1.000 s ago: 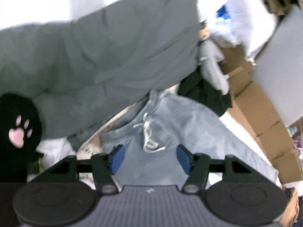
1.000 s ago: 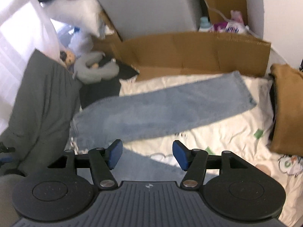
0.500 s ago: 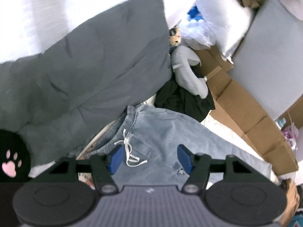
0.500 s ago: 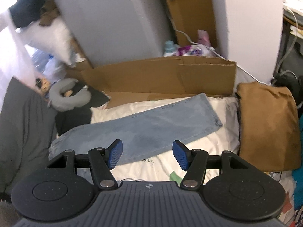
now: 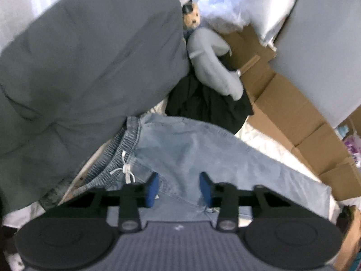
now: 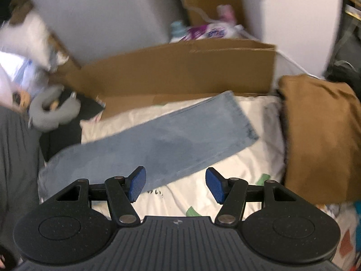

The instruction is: Fold clothes

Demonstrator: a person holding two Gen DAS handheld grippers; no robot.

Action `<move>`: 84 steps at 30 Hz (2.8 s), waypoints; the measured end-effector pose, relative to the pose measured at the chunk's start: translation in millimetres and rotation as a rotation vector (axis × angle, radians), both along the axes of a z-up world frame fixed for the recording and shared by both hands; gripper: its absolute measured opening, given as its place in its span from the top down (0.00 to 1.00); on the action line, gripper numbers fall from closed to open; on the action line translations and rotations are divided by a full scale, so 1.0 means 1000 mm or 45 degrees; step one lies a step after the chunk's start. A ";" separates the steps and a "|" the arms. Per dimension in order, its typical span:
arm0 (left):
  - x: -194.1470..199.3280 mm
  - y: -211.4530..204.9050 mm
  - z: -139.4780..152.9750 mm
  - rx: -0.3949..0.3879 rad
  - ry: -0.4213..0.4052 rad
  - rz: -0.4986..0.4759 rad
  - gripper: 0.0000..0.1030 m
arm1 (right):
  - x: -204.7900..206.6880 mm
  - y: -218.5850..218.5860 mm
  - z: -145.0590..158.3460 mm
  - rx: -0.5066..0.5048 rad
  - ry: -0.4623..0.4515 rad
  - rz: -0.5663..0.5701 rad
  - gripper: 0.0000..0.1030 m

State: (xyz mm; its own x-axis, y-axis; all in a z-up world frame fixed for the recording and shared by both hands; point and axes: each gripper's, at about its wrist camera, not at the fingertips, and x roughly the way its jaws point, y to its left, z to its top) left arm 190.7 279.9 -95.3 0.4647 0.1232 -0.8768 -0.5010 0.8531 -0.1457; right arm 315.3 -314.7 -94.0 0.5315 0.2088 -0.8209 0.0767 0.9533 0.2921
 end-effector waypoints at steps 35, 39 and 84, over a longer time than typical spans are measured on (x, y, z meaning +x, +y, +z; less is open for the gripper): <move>0.107 -0.031 -0.291 0.288 -0.082 -0.255 0.78 | 0.113 0.247 -0.275 -0.361 -0.063 0.411 0.38; 0.096 -0.036 -0.267 0.245 -0.130 -0.258 0.79 | 0.127 0.235 -0.273 -0.356 -0.087 0.400 0.38; 0.128 -0.038 -0.247 0.029 -0.154 -0.324 0.79 | 0.286 0.377 -0.274 -0.410 -0.285 1.463 0.90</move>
State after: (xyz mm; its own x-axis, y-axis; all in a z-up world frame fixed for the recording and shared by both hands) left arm 319.2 242.4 -342.3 0.5840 0.0083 -0.8117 -0.2508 0.9529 -0.1707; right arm 601.7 62.0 -368.1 0.3071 0.4549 -0.8359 -0.8831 0.4637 -0.0721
